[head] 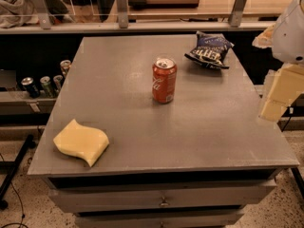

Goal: Move blue chip bag near sponge

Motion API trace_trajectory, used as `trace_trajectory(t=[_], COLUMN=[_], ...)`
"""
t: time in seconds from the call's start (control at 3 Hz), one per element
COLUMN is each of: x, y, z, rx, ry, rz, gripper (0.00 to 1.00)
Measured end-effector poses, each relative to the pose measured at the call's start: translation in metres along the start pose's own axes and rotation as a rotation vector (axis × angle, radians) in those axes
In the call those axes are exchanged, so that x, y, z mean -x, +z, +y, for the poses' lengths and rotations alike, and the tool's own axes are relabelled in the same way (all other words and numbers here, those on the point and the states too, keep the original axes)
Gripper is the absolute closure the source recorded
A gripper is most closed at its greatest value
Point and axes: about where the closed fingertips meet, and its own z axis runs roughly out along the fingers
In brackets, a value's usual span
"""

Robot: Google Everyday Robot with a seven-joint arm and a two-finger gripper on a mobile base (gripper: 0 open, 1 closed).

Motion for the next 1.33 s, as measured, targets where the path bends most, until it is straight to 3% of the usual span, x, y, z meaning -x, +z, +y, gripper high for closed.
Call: trace_trajectory(t=[0.67,1.0,1.33], x=[0.0,0.001,-0.002], y=[0.001,0.012,0.032], z=[-0.007,-0.026,-0.054], rx=[-0.011,-0.03,-0.055], ry=[-0.026,-0.106,-0.248], rz=[-0.007,-0.016,0.012], gripper=[0.0,0.0,0.0])
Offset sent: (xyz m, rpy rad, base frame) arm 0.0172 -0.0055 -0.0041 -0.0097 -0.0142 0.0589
